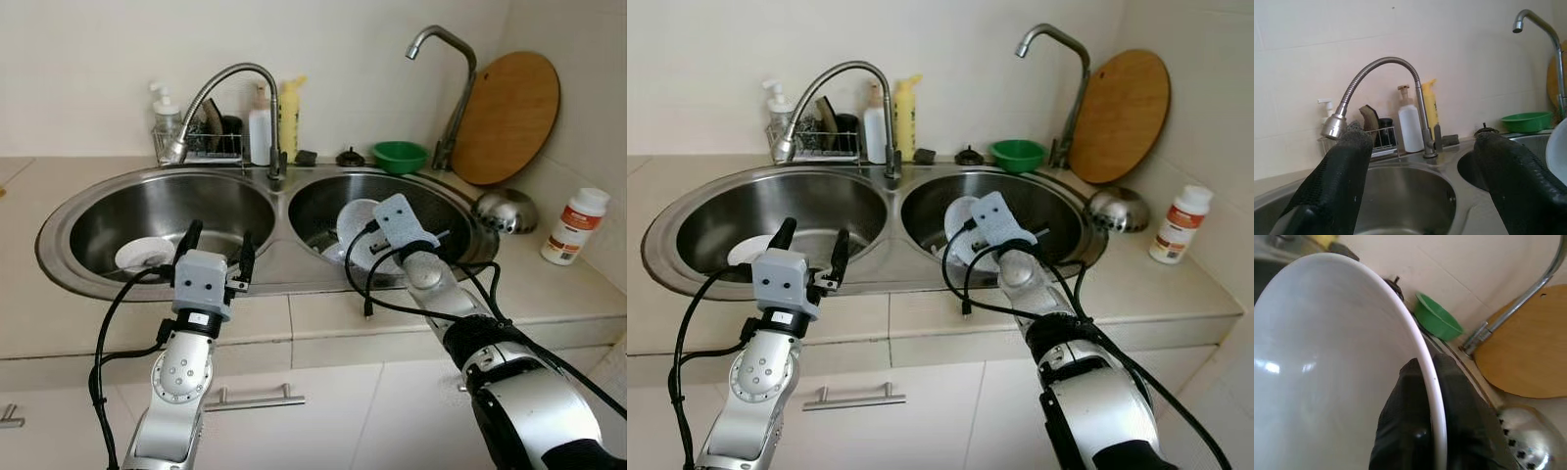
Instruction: Kitchen organization
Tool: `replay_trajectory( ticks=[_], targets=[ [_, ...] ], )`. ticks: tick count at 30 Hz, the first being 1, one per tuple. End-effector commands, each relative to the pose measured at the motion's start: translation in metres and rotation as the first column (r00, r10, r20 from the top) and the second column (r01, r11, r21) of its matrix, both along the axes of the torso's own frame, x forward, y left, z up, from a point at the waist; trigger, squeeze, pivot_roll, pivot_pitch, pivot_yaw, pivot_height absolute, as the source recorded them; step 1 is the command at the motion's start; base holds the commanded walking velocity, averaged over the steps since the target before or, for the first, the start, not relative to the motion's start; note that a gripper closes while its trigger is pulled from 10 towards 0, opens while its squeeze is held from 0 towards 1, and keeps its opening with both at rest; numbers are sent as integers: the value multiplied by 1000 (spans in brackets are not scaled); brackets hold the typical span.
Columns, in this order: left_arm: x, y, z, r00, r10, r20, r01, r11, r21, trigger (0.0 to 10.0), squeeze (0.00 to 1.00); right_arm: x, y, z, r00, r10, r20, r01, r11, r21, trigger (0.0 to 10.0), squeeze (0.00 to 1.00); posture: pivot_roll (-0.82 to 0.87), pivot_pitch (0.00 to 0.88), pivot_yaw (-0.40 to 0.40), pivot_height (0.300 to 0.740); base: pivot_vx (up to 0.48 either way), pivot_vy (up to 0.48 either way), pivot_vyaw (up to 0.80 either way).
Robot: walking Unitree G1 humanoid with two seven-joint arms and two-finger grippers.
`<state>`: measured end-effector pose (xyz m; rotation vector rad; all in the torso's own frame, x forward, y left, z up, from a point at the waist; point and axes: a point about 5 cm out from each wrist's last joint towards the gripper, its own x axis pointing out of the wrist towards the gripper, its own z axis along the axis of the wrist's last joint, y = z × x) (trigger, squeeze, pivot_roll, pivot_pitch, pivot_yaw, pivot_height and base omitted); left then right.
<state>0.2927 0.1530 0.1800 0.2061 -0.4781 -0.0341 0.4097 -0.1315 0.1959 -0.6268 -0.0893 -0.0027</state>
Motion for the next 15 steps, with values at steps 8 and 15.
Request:
replay_trajectory(
  ticks=[8,15],
  targets=[
    [-2,1,4,1000,10,18,-10,1000,8,10000,0,-3,23,-21,988,100,-116,-107,993,-51,10000,0,73,0,-50,736,0,0,0],
    [-2,1,2,1000,11,10,-11,1000,10,10000,0,-9,34,-33,965,212,-155,-204,977,64,10000,1000,70,0,-49,736,0,0,0]
  ],
)
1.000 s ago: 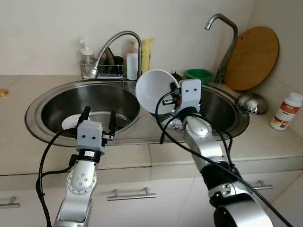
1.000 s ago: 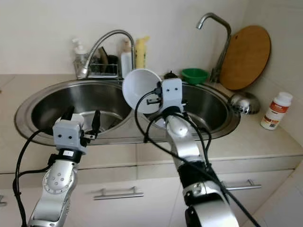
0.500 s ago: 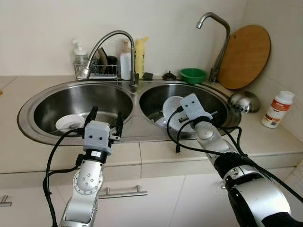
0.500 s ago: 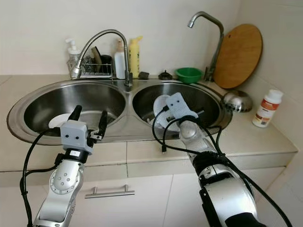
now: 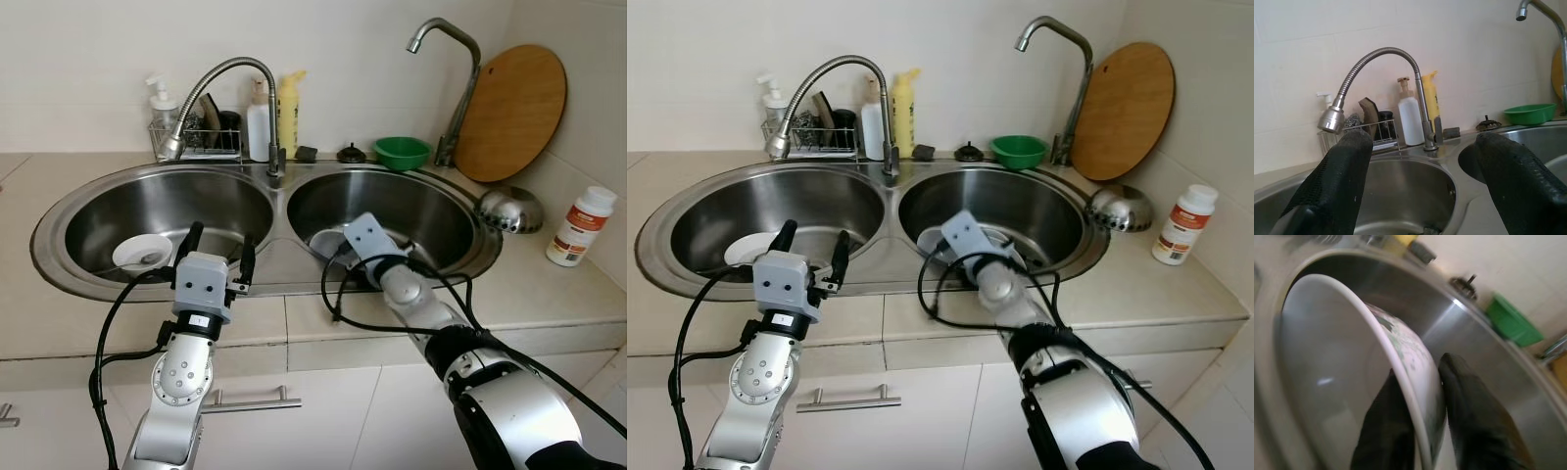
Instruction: Kitchen organization
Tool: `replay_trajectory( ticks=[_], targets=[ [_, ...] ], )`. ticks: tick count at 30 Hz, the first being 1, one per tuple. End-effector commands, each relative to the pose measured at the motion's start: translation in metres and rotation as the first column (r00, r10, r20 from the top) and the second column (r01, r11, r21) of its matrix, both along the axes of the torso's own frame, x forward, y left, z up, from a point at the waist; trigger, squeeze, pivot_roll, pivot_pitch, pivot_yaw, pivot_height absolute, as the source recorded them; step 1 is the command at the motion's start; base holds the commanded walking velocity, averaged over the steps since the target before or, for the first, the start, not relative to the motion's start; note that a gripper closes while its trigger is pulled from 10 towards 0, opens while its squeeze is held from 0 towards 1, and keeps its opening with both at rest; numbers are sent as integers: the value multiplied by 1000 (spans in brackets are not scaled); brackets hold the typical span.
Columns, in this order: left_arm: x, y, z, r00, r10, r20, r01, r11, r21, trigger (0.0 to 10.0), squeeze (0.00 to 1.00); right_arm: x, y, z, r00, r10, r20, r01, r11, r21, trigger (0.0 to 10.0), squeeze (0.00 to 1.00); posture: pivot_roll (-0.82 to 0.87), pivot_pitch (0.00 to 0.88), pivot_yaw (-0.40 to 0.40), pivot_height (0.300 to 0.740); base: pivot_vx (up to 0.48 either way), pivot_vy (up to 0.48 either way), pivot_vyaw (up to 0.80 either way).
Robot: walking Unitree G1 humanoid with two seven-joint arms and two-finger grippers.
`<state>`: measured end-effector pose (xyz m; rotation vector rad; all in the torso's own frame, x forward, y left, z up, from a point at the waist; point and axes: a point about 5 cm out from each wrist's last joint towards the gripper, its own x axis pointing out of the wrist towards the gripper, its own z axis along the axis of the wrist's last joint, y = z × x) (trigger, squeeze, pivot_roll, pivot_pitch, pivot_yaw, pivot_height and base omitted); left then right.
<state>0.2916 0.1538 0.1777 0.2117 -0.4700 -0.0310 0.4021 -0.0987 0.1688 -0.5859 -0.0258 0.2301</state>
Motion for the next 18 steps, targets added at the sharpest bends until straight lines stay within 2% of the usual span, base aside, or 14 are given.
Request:
replay_trajectory(
  ticks=[1,6,9,11,14,15,16,17,18],
  targets=[
    [0,0,4,1000,7,17,-7,1000,5,10000,0,-2,1,-7,999,7,-38,-7,1000,15,10000,1000,70,0,-50,736,0,0,0],
    [0,-1,3,1000,5,12,-5,1000,9,10000,0,-3,-2,-11,999,16,-47,-16,1000,14,10000,1000,64,0,-46,736,0,0,0],
    [0,-1,2,1000,2,8,-2,1000,9,10000,0,-6,0,-17,995,57,-78,-59,998,-15,10000,1000,61,0,-45,736,0,0,0],
    [0,-2,1,1000,0,6,0,1000,10,10000,0,-10,4,-26,979,146,-143,-155,987,-47,10000,1000,57,0,-44,736,0,0,0],
    [1,-1,1,1000,0,4,0,1000,11,10000,0,-9,2,-23,980,148,-130,-156,987,-50,10000,1000,56,0,-45,736,0,0,0],
    [0,-1,1,1000,1,5,-1,1000,10,10000,0,-7,0,-17,987,131,-97,-131,991,0,10000,914,54,0,-45,736,0,0,0],
    [0,-1,1,1000,2,6,-2,1000,4,10000,0,-6,-1,-13,990,116,-84,-112,993,47,10000,67,55,0,-46,736,0,0,0],
    [0,-1,1,1000,3,8,-3,1000,0,10000,0,-5,-2,-11,991,106,-77,-100,992,79,10000,67,55,0,-46,736,0,0,0],
    [0,0,1,1000,5,2,-5,1000,-5,10000,0,-3,-4,1,998,62,-11,-59,984,166,10000,0,55,0,-46,736,0,0,0]
  ],
)
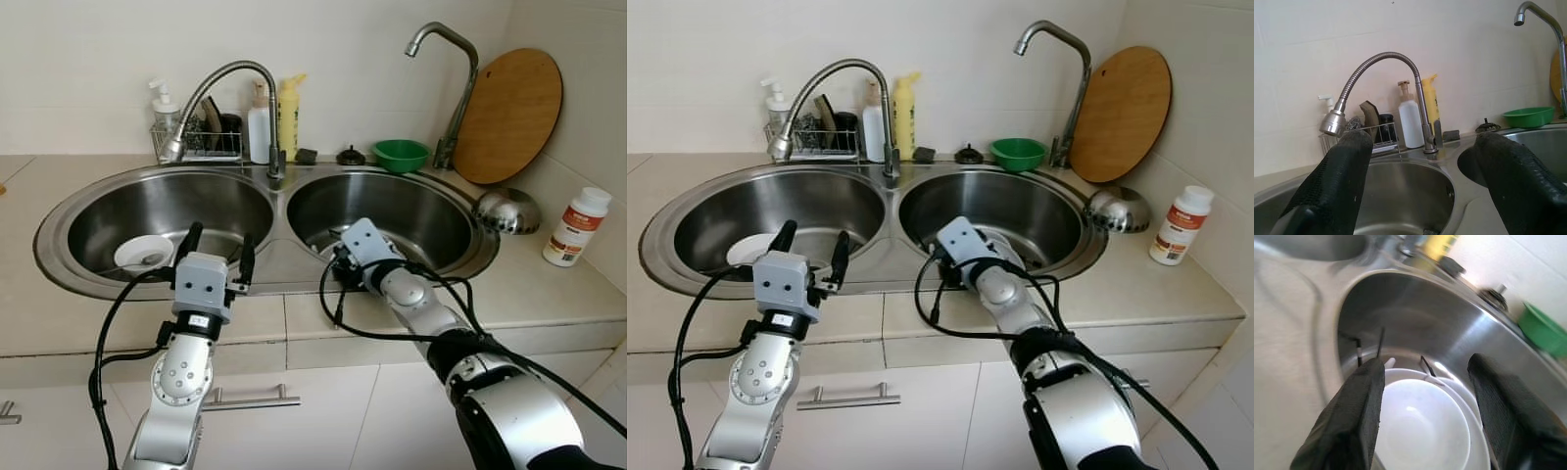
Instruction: Kitchen organization
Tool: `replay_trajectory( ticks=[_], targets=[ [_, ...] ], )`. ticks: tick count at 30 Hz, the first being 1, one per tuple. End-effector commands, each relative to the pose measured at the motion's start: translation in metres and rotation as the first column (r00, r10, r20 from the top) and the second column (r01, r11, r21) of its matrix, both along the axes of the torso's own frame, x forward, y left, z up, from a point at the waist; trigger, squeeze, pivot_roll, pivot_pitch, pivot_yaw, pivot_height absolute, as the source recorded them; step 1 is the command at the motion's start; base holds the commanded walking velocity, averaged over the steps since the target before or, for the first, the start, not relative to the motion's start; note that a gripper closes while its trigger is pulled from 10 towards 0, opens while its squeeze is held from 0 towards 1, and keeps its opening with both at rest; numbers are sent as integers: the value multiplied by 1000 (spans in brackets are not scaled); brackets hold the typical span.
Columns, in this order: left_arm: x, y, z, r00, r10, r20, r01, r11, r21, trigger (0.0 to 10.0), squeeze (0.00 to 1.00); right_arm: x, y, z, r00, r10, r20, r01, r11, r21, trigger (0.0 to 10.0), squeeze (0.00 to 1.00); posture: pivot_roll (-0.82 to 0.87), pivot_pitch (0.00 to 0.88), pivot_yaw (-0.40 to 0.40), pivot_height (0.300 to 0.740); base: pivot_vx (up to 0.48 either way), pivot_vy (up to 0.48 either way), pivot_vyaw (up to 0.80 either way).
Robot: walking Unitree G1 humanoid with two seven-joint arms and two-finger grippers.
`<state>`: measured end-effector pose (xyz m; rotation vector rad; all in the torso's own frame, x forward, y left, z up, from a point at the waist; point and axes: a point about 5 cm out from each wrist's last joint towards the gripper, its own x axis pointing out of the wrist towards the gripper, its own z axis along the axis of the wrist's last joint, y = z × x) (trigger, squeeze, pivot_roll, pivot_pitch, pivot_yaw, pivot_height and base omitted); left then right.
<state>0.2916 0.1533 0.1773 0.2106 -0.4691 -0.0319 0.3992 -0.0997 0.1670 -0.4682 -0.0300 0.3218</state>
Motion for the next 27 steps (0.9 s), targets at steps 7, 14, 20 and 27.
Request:
replay_trajectory(
  ticks=[7,14,20,27],
  targets=[
    [-3,2,3,1000,-4,11,4,1000,-17,10000,0,-15,7,51,948,-18,316,-116,910,398,10000,0,49,0,-45,736,0,117,0],
    [-4,0,3,1000,-17,13,18,1000,-16,10000,0,-43,11,78,888,-21,460,-229,847,479,10000,0,41,0,-41,736,0,471,0],
    [-4,-1,4,1000,-26,17,26,1000,-14,10000,0,-54,9,73,897,-15,442,-222,848,480,10000,0,43,0,-40,736,0,472,0],
    [-6,1,6,999,-25,27,26,1000,-11,10000,0,-64,15,70,904,-6,427,-223,847,483,10000,0,48,0,-40,736,0,471,-204]
  ],
)
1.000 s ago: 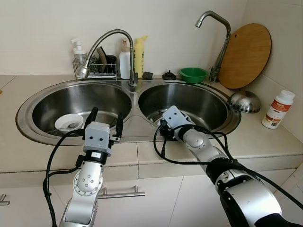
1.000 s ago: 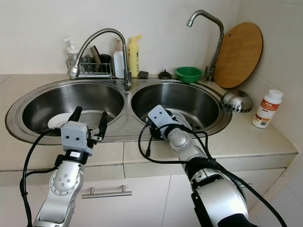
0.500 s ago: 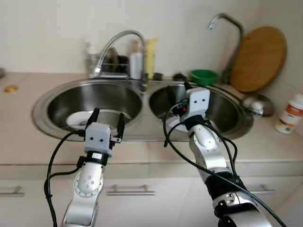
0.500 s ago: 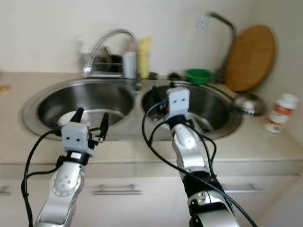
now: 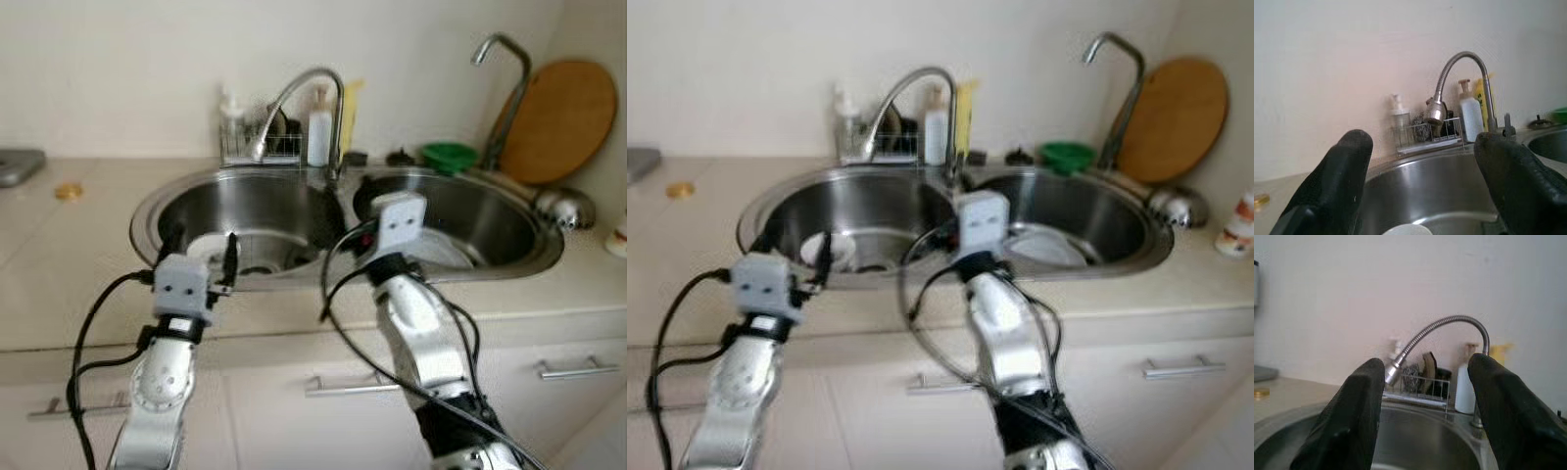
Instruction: Kitchen organization
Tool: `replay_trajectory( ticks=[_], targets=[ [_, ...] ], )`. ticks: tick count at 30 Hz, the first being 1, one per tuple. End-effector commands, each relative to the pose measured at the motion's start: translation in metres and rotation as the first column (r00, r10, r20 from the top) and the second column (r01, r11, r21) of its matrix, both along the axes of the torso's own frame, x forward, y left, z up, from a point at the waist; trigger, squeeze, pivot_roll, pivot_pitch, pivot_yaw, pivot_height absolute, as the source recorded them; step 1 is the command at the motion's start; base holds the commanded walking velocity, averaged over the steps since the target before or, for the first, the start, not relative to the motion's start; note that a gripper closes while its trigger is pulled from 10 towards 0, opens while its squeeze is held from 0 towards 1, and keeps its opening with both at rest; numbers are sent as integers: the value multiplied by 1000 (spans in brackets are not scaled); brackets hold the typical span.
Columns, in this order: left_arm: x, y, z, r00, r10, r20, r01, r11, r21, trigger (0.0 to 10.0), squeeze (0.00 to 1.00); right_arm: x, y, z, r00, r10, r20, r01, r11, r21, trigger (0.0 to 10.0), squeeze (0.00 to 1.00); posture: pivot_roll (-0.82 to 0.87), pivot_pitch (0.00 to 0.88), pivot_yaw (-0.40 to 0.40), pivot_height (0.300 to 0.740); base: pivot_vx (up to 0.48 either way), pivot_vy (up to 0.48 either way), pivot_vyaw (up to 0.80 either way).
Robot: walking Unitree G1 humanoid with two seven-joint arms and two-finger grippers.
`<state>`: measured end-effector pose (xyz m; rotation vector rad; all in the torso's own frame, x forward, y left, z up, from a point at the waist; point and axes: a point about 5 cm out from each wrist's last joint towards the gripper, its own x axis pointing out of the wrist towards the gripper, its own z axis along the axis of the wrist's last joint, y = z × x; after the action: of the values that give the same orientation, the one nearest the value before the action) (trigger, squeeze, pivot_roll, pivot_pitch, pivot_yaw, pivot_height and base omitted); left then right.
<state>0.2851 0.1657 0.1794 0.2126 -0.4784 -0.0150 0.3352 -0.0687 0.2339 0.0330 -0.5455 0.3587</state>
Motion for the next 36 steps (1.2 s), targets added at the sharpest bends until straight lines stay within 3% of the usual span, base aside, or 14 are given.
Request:
replay_trajectory(
  ticks=[1,6,14,29,36],
  targets=[
    [0,-12,4,999,-41,18,41,999,-9,10000,0,-1,-15,2,999,-46,3,46,999,2,10000,0,48,0,-40,736,0,469,-800],
    [-1,-13,6,999,-44,30,44,999,-7,10000,0,-4,-13,1,999,-32,-7,32,999,10,10000,0,48,0,-39,736,0,471,-800],
    [-1,-15,7,998,-52,43,51,999,19,10000,0,-12,-8,2,1000,-13,17,12,1000,3,10000,0,47,0,-36,736,0,0,-800],
    [-2,-18,7,997,-67,49,65,998,25,10000,0,-19,-7,-3,999,-22,30,23,1000,-10,10000,0,42,0,-36,736,0,-459,-800],
    [-1,-18,6,997,-69,46,68,997,25,10000,0,-18,-7,-5,999,-36,19,36,999,-18,10000,0,39,0,-35,736,0,-178,-800]
  ],
)
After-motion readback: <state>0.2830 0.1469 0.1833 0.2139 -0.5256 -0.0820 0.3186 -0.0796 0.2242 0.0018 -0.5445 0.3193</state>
